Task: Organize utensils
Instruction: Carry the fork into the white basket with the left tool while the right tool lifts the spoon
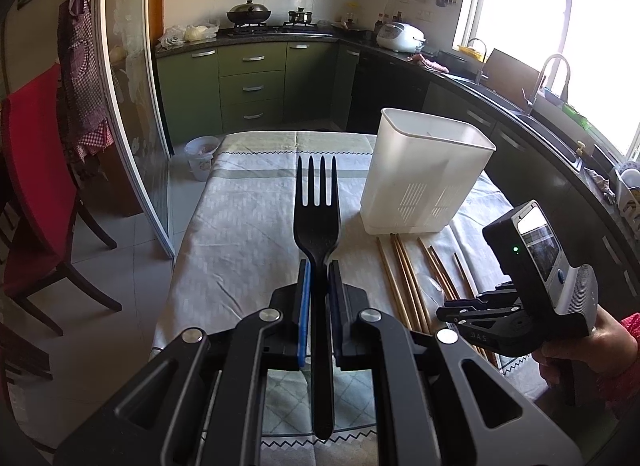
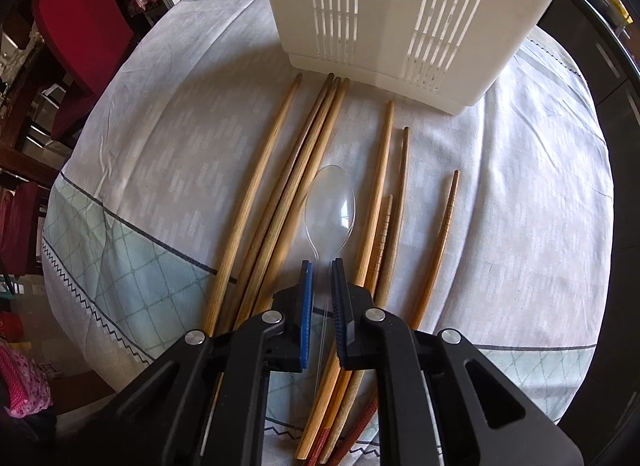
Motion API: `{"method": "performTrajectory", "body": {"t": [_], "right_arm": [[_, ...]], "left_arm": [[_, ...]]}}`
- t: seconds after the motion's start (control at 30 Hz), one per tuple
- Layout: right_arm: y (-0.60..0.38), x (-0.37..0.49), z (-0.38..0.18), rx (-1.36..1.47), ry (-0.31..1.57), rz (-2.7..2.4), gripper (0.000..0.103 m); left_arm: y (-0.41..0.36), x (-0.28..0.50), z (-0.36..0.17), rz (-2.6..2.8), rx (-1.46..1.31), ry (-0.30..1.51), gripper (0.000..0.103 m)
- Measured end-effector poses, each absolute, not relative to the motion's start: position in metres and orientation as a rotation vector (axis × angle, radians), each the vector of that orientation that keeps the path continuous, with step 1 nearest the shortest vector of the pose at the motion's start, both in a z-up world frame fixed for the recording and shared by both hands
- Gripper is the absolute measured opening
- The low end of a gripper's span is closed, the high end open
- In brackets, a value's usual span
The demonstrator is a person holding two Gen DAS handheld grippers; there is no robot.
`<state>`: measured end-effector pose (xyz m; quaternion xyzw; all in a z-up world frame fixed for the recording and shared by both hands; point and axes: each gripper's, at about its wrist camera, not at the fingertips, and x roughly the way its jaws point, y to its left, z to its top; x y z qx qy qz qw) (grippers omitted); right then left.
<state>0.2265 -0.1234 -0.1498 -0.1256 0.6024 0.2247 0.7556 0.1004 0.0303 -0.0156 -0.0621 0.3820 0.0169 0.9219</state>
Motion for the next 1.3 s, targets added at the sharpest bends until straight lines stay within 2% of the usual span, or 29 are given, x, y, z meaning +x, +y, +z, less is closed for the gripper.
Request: {"method": "performTrajectory", "body": {"t": [0.27, 0.5, 0.77, 0.97, 1.3], "right_arm": [[-0.152, 0.213, -0.094, -0.067, 1.135, 0.595, 0.009], [-0.182, 0.193, -0.036, 0.033, 0.881, 0.613, 0.009], [-0.221, 0.183, 0.008, 0.072, 0.717, 0.603, 0.009], [-0.235, 0.185, 0.020, 0.089, 0.671, 0.592, 0.009], [-0.233, 0.191, 0.025, 0.105, 0.649, 0.588, 0.009]], "left_arm": [[0.027, 0.114, 0.005, 0.008, -0.145, 0.727, 0.009], [0.002, 0.152, 0.052, -0.051, -0.155, 0.572, 0.009], [-0.022, 0.206, 0.082, -0.109, -0.171, 0.391, 0.009], [-0.033, 0.243, 0.077, -0.096, -0.151, 0.321, 0.009], [-0.046, 0.281, 0.027, -0.070, -0.105, 0.325, 0.009]]}}
